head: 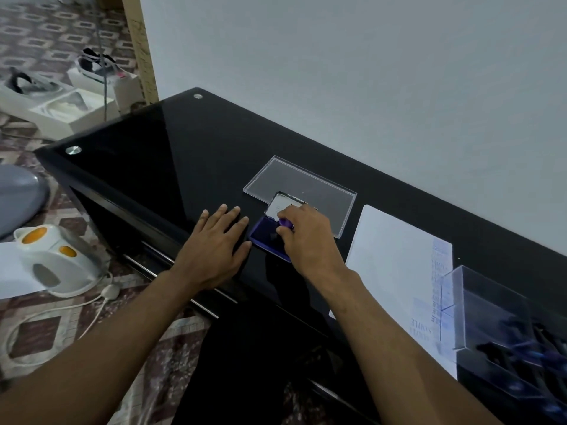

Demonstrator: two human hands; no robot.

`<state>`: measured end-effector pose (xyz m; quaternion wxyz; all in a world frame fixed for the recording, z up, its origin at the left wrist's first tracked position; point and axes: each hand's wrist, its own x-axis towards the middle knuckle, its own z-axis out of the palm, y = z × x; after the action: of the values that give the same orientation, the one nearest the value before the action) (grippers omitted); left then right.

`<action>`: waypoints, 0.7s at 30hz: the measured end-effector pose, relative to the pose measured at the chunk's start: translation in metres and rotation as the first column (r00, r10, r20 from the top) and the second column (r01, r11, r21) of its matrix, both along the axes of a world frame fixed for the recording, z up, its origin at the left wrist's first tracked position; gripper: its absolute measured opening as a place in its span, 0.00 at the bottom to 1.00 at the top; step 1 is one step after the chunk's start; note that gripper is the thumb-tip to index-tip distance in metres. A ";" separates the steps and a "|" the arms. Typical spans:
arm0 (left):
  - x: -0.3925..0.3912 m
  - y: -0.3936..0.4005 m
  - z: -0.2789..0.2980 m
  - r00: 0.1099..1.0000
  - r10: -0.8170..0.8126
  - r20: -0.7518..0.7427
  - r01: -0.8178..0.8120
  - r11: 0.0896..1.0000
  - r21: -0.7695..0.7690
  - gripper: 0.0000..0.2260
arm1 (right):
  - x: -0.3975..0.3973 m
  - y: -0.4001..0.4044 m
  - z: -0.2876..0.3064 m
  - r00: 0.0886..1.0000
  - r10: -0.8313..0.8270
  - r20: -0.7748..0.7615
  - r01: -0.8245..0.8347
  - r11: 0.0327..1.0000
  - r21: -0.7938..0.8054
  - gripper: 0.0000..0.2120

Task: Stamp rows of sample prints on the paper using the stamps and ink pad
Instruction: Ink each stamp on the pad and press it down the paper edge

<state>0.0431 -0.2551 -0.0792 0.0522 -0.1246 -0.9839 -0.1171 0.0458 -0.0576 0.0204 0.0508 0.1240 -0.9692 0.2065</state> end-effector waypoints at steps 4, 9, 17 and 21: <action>0.000 0.000 -0.001 1.000 0.000 -0.016 0.000 1.000 0.002 0.31 | -0.001 -0.002 0.001 1.000 0.013 0.022 -0.013 1.000 0.025 0.12; 0.002 0.001 -0.002 0.999 0.004 -0.036 -0.004 1.000 -0.003 0.31 | -0.005 -0.002 0.004 1.000 0.014 0.010 -0.015 0.998 0.066 0.10; 0.002 0.001 -0.002 0.999 0.011 -0.040 -0.011 1.000 -0.013 0.31 | -0.008 -0.001 0.009 0.998 0.023 0.053 -0.027 0.996 0.088 0.13; 0.002 0.002 -0.001 0.999 0.011 -0.036 -0.011 1.000 -0.009 0.31 | -0.010 -0.001 0.009 0.997 0.009 0.074 -0.013 0.999 0.053 0.13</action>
<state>0.0452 -0.2530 -0.0800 0.0698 -0.1216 -0.9840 -0.1102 0.0361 -0.0584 0.0297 0.0105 0.1228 -0.9749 0.1855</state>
